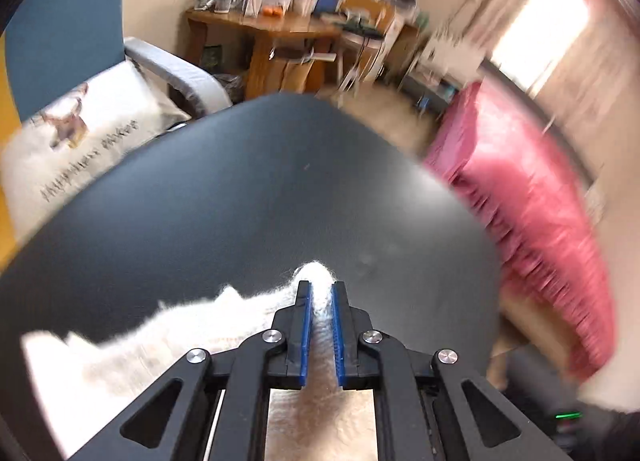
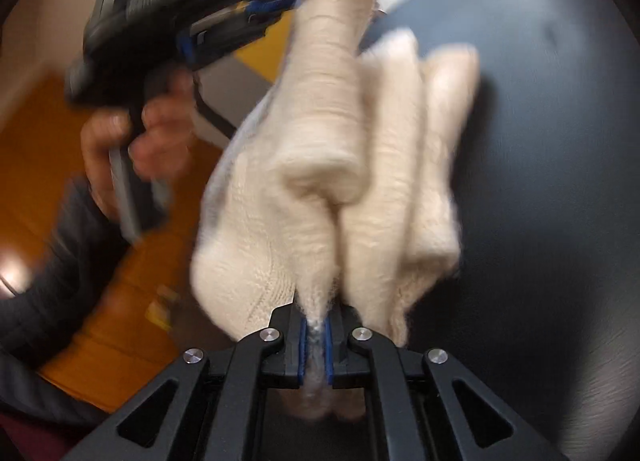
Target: Fold clothes
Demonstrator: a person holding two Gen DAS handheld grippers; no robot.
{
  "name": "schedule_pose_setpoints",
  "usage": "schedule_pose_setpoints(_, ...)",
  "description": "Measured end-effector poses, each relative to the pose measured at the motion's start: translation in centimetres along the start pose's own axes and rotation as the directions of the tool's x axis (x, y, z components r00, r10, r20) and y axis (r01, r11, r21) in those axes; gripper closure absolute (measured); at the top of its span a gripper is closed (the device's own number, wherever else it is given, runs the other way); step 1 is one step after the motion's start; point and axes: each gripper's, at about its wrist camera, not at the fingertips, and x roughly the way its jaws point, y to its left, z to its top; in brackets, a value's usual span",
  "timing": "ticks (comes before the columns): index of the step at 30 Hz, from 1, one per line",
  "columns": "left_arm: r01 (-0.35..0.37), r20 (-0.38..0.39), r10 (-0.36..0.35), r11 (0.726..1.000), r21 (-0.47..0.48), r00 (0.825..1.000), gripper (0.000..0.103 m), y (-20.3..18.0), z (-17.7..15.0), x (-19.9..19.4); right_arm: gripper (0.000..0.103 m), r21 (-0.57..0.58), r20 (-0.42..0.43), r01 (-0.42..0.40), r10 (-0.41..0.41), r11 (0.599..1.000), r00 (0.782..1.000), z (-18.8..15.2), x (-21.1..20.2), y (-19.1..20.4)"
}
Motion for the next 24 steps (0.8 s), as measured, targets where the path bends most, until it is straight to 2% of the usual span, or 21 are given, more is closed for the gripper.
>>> schedule_pose_setpoints(1,-0.005,0.001,0.005,1.0,0.008,1.0,0.094,-0.2,-0.4,0.7,0.101,0.054,0.005,-0.028,0.027,0.998,1.0,-0.1,0.3,-1.0)
schedule_pose_setpoints(5,0.0,-0.084,0.001,1.0,0.011,0.996,0.092,-0.8,-2.1,4.9,0.101,0.014,-0.011,0.029,-0.029,0.999,1.0,0.4,0.7,0.0)
schedule_pose_setpoints(7,0.033,-0.051,-0.036,0.998,-0.052,0.998,0.091,-0.3,-2.0,4.0,0.098,0.002,-0.015,0.037,-0.037,0.999,0.999,0.8,0.6,0.4)
schedule_pose_setpoints(8,0.066,-0.03,-0.069,0.993,-0.098,0.997,0.086,0.1,-1.8,3.1,0.095,-0.005,-0.016,0.04,-0.04,0.999,0.999,1.0,0.6,0.7)
schedule_pose_setpoints(9,0.089,-0.005,-0.091,0.988,-0.128,0.996,0.076,0.5,-1.6,2.0,0.093,-0.024,-0.012,0.057,-0.057,0.998,0.998,1.2,0.3,1.1)
schedule_pose_setpoints(11,0.079,0.042,-0.074,0.987,-0.137,0.996,0.069,1.1,-1.5,-0.9,0.079,-0.063,0.009,0.087,-0.086,0.994,0.996,1.7,-0.3,2.0)
schedule_pose_setpoints(14,0.012,0.095,-0.001,0.993,-0.117,0.995,0.059,2.2,-2.6,-5.1,0.073,-0.094,0.067,0.124,-0.118,0.988,0.991,3.3,-1.2,3.2)
schedule_pose_setpoints(17,-0.038,0.128,0.053,0.992,-0.118,0.99,0.058,3.0,-5.9,-8.9,0.068,-0.119,0.121,0.155,-0.14,0.981,0.983,4.8,-2.0,4.3)
schedule_pose_setpoints(18,-0.059,0.136,0.073,0.992,-0.108,0.988,0.058,3.1,-7.3,-10.1,0.068,-0.105,0.119,0.128,-0.115,0.986,0.986,5.3,-1.7,4.2)
schedule_pose_setpoints(21,-0.11,0.137,0.118,0.992,-0.065,0.983,0.058,2.7,-11.1,-12.3,0.067,-0.058,0.106,0.144,-0.137,0.988,0.985,5.6,1.1,4.3)
schedule_pose_setpoints(24,-0.126,0.117,0.13,0.991,-0.04,0.985,0.058,2.8,-15.7,-13.7,0.066,-0.011,0.091,0.163,-0.161,0.987,0.983,5.9,3.6,4.3)
